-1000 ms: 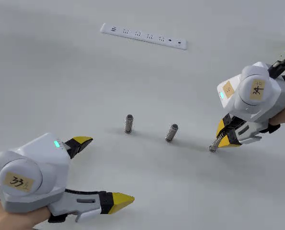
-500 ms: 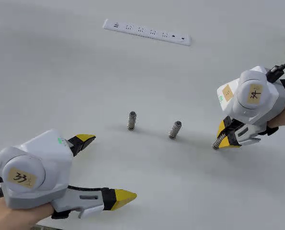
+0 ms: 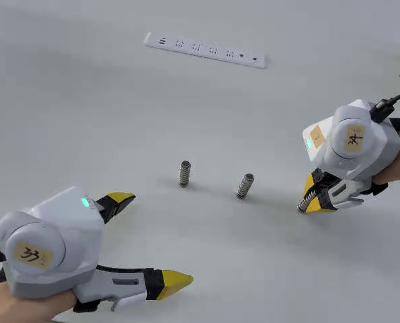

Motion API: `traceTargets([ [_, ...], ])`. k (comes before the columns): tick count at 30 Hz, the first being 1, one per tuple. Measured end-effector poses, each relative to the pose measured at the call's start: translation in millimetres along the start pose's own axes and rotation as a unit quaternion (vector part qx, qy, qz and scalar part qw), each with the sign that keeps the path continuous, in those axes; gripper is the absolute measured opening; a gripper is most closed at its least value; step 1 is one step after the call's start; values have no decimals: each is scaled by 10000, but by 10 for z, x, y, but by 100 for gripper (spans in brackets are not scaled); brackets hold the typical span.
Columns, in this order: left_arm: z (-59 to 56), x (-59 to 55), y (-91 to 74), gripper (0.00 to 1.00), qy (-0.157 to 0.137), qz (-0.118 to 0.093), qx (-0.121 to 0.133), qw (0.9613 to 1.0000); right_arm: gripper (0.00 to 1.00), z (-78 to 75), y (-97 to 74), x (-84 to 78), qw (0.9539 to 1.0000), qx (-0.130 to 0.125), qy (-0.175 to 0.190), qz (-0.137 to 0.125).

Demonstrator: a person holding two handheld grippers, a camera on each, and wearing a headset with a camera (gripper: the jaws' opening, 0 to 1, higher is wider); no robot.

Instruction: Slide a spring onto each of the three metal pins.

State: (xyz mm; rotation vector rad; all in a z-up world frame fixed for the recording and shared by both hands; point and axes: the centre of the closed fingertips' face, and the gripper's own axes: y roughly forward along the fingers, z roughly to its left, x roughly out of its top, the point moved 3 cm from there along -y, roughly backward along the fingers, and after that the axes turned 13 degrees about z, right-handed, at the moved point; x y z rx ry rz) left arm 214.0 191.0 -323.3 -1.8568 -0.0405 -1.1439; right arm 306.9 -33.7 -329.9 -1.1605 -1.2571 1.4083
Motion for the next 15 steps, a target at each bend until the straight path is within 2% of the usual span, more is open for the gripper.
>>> traceTargets([
  [2, 4, 9, -7, 90, -10, -16, 13, 10000, 14, 9, 1, 17, 10000, 18, 35, -40],
  [7, 4, 11, -12, 90, 7, -28, 20, 10000, 32, -1, 0, 42, 9997, -38, 173, -145],
  [12, 2, 25, -17, 90, 18, -50, 15, 10000, 55, 28, -13, 83, 9984, -51, 330, -459],
  [15, 3, 34, -20, 90, 43, -55, 15, 10000, 65, 39, -15, 84, 9971, -80, 480, -580],
])
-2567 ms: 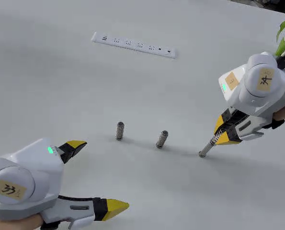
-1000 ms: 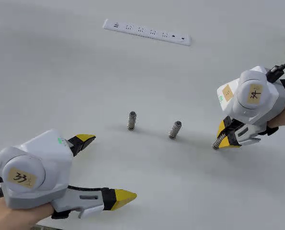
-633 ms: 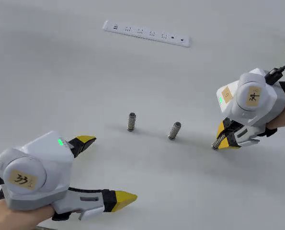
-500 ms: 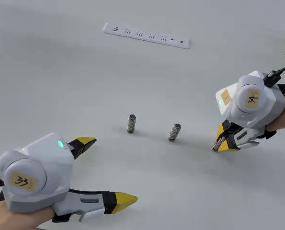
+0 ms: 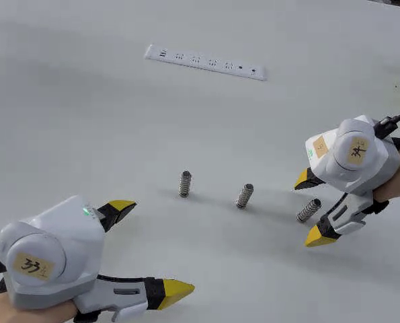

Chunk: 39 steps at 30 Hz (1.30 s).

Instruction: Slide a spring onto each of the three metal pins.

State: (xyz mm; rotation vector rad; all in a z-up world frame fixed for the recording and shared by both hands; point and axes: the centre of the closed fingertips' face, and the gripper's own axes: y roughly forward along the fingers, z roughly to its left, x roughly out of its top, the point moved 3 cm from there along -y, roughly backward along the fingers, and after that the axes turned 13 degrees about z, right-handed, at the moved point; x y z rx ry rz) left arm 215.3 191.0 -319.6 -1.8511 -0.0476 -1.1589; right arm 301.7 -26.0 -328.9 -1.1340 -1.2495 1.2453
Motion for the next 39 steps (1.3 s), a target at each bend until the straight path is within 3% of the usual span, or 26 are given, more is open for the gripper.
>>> traceTargets([
  [6, 9, 37, -21, 90, 12, -32, 22, 10000, 86, 43, -37, 27, 9984, -142, 255, -494],
  [12, -13, 71, -25, 90, 33, -70, 9, 10000, 99, 19, -43, -36, 9956, -242, 516, -742],
  [18, -14, 103, -33, 90, 66, -84, 6, 9999, 99, 156, -104, -62, 9920, -312, 763, -955],
  [24, -7, 134, -29, 90, 46, -110, -6, 9999, 99, 300, -201, -93, 9839, -454, 1152, -1292],
  [28, -16, 153, -31, 90, 71, -114, -22, 9999, 99, 405, -225, -154, 9805, -496, 1315, -1374],
  [33, -11, 168, -44, 90, 73, -118, 1, 9999, 99, 540, -249, -222, 9741, -555, 1558, -1542],
  [39, 9, 139, -83, 90, 15, -125, 39, 9999, 99, 665, -271, -280, 9632, -617, 1946, -1750],
])
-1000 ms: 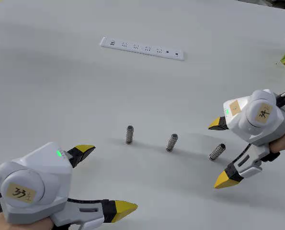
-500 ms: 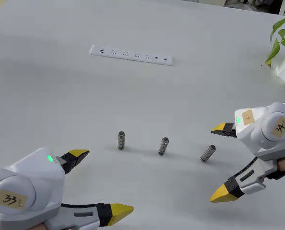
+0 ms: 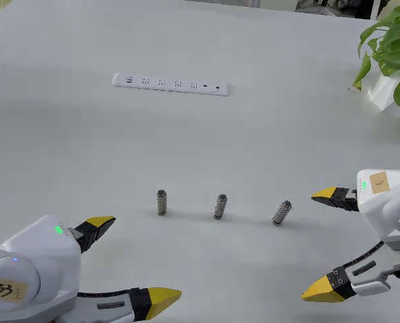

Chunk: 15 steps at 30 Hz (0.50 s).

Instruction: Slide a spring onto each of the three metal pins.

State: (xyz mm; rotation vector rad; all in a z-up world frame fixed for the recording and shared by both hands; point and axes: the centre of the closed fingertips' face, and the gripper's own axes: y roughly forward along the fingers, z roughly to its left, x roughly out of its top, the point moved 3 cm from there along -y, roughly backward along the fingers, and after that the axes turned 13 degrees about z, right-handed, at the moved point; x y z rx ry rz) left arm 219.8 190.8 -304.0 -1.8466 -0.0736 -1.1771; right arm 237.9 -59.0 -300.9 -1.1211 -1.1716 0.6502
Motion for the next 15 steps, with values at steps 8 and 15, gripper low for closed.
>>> traceTargets([
  [8, -5, -14, -34, 90, 13, 10, 9, 10000, 99, 90, -48, -147, 9992, -98, 361, -163],
  [15, -1, -24, -56, 90, 20, 39, 16, 10000, 99, 146, -72, -254, 9971, -220, 648, -335],
])
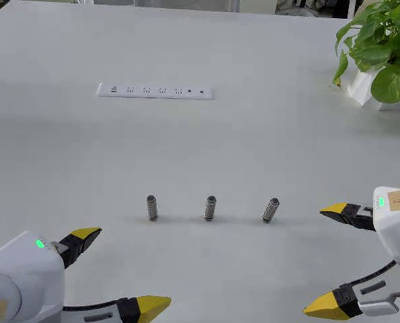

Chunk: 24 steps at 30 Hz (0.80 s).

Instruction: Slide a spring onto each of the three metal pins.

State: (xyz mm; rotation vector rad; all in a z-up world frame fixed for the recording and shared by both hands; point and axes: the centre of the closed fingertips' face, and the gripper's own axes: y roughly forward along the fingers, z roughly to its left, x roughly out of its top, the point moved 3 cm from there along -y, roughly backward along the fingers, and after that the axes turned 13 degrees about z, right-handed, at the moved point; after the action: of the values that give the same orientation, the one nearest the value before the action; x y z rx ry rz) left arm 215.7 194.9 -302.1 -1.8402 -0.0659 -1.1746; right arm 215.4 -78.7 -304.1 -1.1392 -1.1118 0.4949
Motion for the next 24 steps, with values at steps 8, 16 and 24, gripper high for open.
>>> traceTargets([
  [8, 19, -2, -28, 90, -4, 13, 36, 10000, 99, 41, -29, 1, 9972, -178, 489, -532],
  [16, 16, -6, -41, 90, 7, 41, 34, 10000, 99, 46, 2, -127, 9954, -181, 751, -571],
  [24, 24, 5, -48, 90, 6, 36, 49, 10000, 99, 50, -17, -141, 9905, -216, 1036, -876],
])
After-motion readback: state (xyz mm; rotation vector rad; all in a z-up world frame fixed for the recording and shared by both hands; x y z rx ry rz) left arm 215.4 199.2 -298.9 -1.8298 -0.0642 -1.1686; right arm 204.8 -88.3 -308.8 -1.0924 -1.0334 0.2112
